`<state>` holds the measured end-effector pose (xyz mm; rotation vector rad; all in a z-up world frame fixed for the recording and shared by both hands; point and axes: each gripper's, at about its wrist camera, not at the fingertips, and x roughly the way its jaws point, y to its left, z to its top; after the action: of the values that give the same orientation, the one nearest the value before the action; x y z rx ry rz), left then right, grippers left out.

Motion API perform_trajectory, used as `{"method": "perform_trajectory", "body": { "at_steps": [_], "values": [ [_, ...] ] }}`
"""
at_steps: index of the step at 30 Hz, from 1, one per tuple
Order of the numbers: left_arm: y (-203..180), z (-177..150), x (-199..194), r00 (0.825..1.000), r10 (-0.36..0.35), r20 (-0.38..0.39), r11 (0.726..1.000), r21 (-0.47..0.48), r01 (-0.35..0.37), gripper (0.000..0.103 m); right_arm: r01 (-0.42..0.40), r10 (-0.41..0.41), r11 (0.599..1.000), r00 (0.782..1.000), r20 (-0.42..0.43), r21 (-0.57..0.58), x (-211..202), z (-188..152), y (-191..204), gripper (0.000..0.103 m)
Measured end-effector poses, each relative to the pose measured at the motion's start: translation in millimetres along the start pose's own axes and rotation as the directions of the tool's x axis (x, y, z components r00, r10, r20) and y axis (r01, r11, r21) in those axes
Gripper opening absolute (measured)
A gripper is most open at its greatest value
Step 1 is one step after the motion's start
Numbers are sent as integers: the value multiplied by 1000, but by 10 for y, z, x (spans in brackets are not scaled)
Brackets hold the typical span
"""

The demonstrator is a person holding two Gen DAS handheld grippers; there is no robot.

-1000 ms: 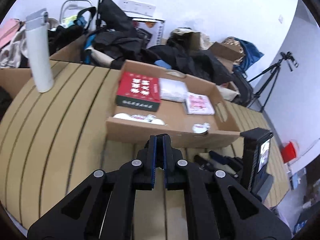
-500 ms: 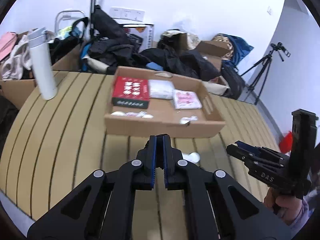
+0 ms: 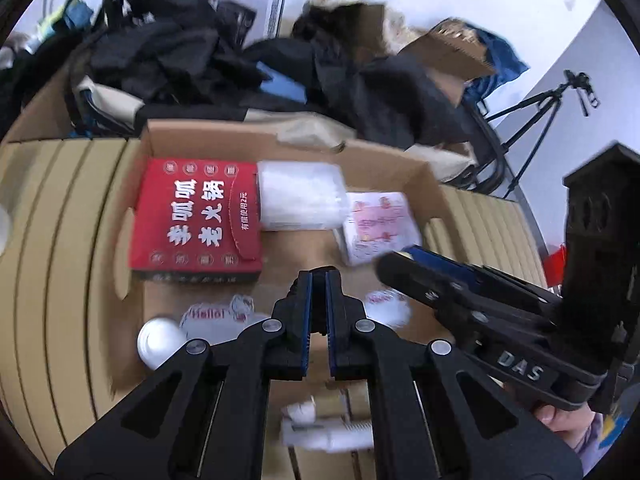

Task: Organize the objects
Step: 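Carry the yellow sponge into the tray and open the right gripper, then withdraw the right gripper from the tray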

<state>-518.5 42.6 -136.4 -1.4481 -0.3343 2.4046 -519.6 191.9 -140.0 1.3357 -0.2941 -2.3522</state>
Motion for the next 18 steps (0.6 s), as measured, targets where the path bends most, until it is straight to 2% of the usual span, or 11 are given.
{"method": "perform_trajectory", "body": {
  "at_steps": [1,2,3,5,6,7,8,9,10,13,18],
  "values": [
    [38,26,99,1000,3,-13,1000,-3,-3,3,-6,7,1000,1000,-13,18,110,37,-42,37],
    [52,31,141,1000,8,-17,1000,-2,-8,11,-12,13,999,1000,-24,41,245,84,-98,37],
    [72,26,176,1000,11,-24,1000,-1,-11,25,-14,16,999,999,-32,50,348,114,-123,37],
    [141,25,177,1000,24,-18,1000,-1,-24,36,8,-6,999,998,-56,48,515,141,-134,42],
    [180,26,145,1000,17,-6,1000,-5,-17,42,19,-17,999,998,-58,44,559,150,-143,48],
    [225,23,89,1000,7,6,1000,-10,-7,46,15,-13,999,999,-49,44,578,155,-147,66],
    [264,28,16,1000,3,21,1000,-12,-3,53,8,-6,999,999,-36,47,565,156,-155,75],
    [288,33,-62,999,5,43,1000,-11,-5,54,3,-2,999,1000,-26,51,542,161,-164,85],
    [300,24,-163,998,17,68,1000,-6,-17,54,-4,5,999,1000,-15,52,501,166,-167,85],
    [284,-37,-472,990,61,129,998,19,-64,65,-11,11,999,1000,14,47,296,196,-119,85],
    [167,-400,-1051,956,144,254,984,63,-165,85,44,-43,999,997,64,-17,-384,57,46,85]
  ]
}}
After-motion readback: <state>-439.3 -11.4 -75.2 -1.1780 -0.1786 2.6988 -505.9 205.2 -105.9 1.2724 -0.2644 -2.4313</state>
